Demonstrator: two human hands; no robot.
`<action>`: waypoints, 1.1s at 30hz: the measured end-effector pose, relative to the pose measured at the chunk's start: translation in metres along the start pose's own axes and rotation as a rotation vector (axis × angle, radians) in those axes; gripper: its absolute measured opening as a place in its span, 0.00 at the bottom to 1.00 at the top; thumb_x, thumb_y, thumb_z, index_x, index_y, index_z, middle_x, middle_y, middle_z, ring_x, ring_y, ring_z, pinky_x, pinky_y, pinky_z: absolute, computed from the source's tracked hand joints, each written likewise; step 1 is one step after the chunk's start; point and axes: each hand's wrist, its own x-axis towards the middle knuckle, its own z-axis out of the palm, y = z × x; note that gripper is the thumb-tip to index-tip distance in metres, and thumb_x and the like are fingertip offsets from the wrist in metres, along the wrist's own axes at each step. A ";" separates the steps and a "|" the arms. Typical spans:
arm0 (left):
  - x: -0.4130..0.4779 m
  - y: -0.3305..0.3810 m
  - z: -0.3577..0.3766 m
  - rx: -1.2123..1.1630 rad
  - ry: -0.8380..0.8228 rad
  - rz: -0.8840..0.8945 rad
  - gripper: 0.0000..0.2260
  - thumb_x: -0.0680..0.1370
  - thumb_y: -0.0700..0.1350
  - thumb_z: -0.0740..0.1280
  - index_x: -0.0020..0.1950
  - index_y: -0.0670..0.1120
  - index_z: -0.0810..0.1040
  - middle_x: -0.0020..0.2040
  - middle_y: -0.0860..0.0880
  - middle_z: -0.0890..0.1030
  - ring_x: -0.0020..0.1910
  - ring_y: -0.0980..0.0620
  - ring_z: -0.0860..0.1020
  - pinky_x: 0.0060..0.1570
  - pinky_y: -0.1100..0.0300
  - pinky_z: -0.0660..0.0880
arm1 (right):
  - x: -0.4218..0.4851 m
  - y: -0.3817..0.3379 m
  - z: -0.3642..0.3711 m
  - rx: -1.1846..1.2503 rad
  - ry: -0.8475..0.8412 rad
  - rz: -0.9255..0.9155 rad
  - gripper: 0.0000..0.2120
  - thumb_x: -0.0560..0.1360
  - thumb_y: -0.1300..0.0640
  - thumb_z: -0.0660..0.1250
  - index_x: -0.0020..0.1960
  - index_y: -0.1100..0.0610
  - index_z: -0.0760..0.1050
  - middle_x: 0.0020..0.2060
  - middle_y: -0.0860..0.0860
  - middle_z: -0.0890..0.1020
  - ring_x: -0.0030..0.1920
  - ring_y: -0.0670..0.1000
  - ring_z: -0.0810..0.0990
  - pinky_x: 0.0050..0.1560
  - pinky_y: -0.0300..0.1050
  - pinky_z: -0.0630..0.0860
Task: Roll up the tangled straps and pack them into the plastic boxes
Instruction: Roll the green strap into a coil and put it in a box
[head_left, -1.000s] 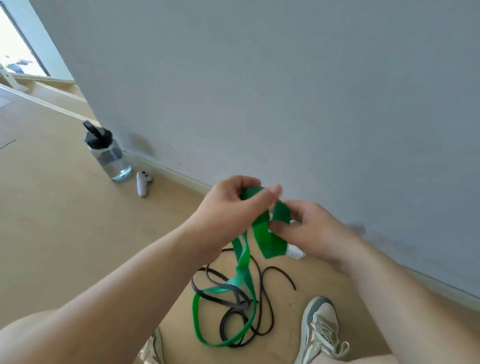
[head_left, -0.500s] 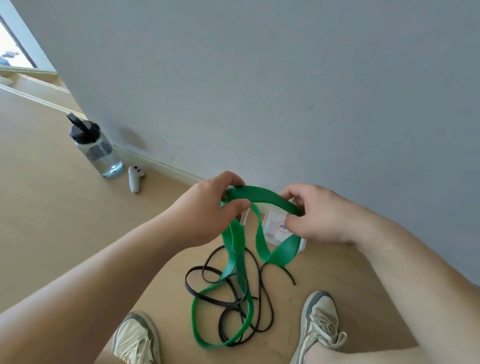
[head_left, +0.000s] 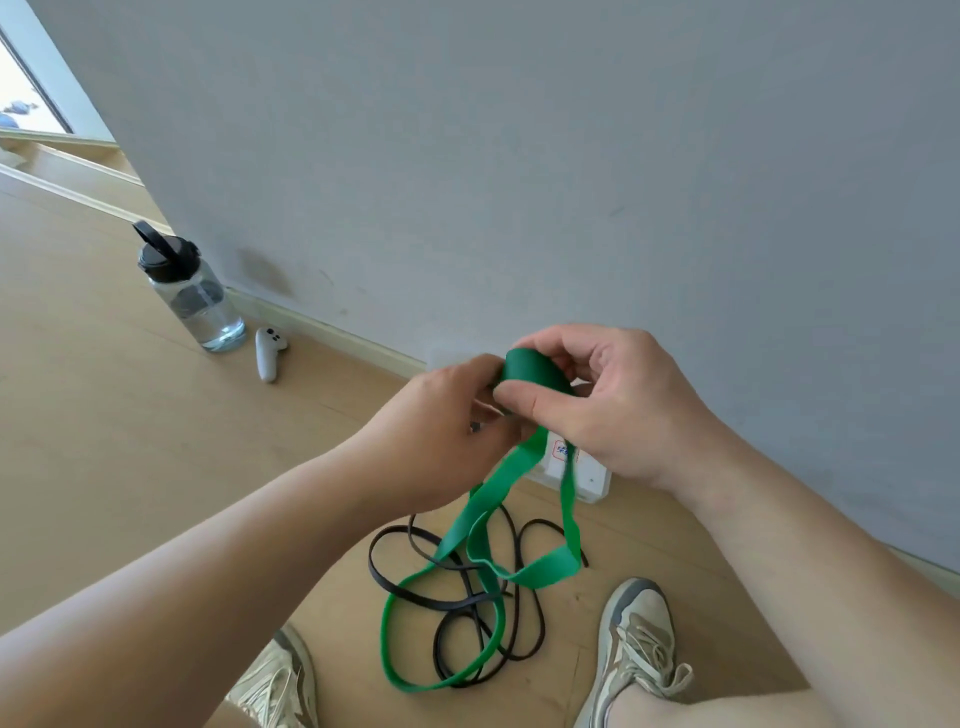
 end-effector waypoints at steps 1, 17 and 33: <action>0.001 0.001 0.000 -0.029 0.031 0.009 0.03 0.80 0.49 0.69 0.51 0.51 0.79 0.45 0.56 0.86 0.47 0.60 0.84 0.51 0.52 0.82 | 0.001 0.001 0.000 0.000 0.016 -0.013 0.08 0.73 0.49 0.78 0.51 0.46 0.84 0.44 0.44 0.86 0.46 0.45 0.85 0.50 0.41 0.82; 0.016 -0.014 0.024 0.194 0.286 0.273 0.20 0.81 0.45 0.65 0.73 0.53 0.68 0.41 0.55 0.80 0.35 0.49 0.76 0.36 0.50 0.78 | 0.004 0.000 0.003 0.228 0.288 0.033 0.13 0.77 0.52 0.75 0.60 0.50 0.78 0.49 0.46 0.87 0.51 0.48 0.87 0.50 0.53 0.84; 0.013 -0.024 0.002 0.382 0.200 0.228 0.09 0.77 0.46 0.66 0.56 0.51 0.79 0.47 0.56 0.77 0.43 0.55 0.72 0.41 0.56 0.74 | 0.000 0.004 -0.011 -0.306 -0.105 0.085 0.11 0.72 0.48 0.78 0.54 0.41 0.83 0.41 0.39 0.85 0.43 0.36 0.82 0.43 0.30 0.76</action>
